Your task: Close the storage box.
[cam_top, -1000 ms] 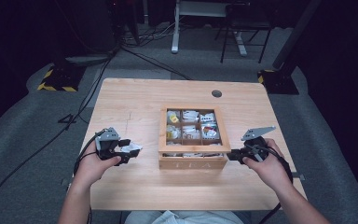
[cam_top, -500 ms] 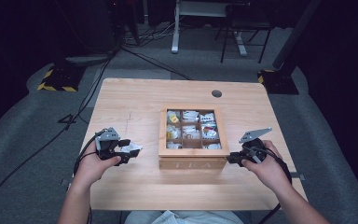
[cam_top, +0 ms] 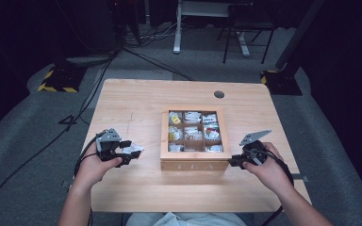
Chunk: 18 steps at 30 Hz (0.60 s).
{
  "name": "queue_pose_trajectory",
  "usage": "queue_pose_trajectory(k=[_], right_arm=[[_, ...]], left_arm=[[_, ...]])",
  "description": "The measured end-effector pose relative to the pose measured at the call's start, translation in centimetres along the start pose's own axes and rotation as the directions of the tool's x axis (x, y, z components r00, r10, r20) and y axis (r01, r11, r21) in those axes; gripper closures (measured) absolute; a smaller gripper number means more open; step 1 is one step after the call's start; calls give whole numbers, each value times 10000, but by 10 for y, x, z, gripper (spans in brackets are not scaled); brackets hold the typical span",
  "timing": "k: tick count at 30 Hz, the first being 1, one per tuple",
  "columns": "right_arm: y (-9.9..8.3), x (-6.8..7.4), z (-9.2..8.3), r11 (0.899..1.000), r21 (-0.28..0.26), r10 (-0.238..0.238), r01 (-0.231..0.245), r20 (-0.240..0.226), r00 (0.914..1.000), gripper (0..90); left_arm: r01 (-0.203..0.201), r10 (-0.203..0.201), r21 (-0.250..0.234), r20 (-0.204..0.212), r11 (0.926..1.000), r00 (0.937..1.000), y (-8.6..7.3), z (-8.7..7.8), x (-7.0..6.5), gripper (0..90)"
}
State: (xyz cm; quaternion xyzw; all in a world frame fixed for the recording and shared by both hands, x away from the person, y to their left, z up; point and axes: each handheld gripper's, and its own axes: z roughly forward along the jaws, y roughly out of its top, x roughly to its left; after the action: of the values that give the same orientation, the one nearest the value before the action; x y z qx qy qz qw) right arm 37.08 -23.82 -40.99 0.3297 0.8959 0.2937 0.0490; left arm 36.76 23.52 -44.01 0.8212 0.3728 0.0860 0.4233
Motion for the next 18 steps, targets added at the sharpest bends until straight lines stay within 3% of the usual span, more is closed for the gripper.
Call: queue_pose_trajectory(k=[12, 18], right_arm=[[-1, 0, 3, 9999, 123, -109, 108, 48, 9999, 772], [-2, 0, 2, 9999, -47, -142, 143, 52, 9999, 712]], left_arm=[[-10, 10, 8, 3, 10000, 10000, 0, 0, 0, 389], [30, -30, -33, -60, 10000, 10000, -1, -1, 1, 388]])
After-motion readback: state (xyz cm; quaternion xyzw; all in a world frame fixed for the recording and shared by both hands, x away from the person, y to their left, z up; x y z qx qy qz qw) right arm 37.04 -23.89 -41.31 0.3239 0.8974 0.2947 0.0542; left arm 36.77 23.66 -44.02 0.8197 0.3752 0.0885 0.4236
